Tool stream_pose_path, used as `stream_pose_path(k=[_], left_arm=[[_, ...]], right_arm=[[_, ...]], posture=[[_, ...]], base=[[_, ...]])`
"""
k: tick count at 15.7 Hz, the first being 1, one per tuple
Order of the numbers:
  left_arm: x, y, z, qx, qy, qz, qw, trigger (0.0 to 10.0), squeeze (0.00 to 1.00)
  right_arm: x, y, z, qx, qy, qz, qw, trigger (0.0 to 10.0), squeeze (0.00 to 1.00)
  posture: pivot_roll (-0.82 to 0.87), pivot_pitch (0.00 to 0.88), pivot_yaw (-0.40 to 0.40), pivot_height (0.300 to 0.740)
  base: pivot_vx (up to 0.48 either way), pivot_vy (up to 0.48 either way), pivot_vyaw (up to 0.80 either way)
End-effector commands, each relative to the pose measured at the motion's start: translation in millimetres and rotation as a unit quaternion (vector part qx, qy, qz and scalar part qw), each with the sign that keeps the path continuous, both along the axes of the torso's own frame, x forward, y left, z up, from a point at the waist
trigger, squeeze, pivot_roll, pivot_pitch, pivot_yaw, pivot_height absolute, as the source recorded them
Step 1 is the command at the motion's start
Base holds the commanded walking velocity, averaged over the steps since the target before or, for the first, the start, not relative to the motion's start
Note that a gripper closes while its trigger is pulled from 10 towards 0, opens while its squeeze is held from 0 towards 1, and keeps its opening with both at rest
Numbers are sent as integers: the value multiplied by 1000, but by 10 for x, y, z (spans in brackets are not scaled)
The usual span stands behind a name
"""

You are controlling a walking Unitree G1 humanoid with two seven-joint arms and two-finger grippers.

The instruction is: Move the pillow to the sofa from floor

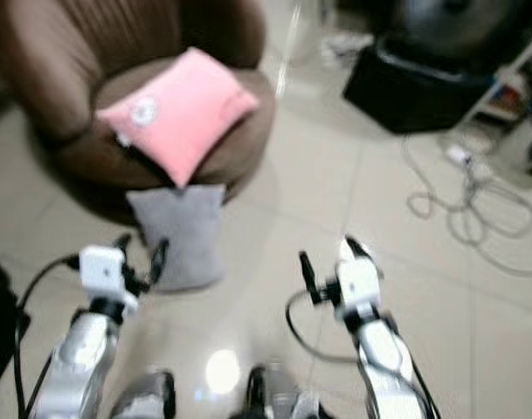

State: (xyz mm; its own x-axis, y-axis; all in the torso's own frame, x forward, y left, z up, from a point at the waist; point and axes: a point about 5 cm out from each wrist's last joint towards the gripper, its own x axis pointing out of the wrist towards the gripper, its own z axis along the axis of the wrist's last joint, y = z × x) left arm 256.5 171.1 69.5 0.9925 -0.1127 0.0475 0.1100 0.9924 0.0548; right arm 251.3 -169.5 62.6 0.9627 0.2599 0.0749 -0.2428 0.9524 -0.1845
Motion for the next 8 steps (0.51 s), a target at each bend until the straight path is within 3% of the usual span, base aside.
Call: stream_pose_path(k=[1, 3, 5, 8], left_arm=[[-1, 35, -10, 5, -5, 13, 1000, 10000, 0], [51, 28, 48, 11, -16, 12, 1000, 10000, 0], [50, 3, 131, 12, -26, 15, 999, 10000, 0], [50, -191, 300, 15, -33, 8, 999, 10000, 0]], right_arm=[[73, 2, 23, -2, -11, -4, 1000, 10000, 0], [196, 51, 93, -3, -30, -6, 1000, 10000, 0], [196, 121, 75, 2, -26, 10, 1000, 10000, 0], [215, 145, 53, 5, -24, 14, 1000, 10000, 0]], posture=[[190, 155, -139, 715], [200, 138, -141, 715], [205, 128, -143, 715], [199, 126, -143, 715]], base=[[0, 0, 0], [0, 0, 0], [0, 0, 0], [0, 0, 0]])
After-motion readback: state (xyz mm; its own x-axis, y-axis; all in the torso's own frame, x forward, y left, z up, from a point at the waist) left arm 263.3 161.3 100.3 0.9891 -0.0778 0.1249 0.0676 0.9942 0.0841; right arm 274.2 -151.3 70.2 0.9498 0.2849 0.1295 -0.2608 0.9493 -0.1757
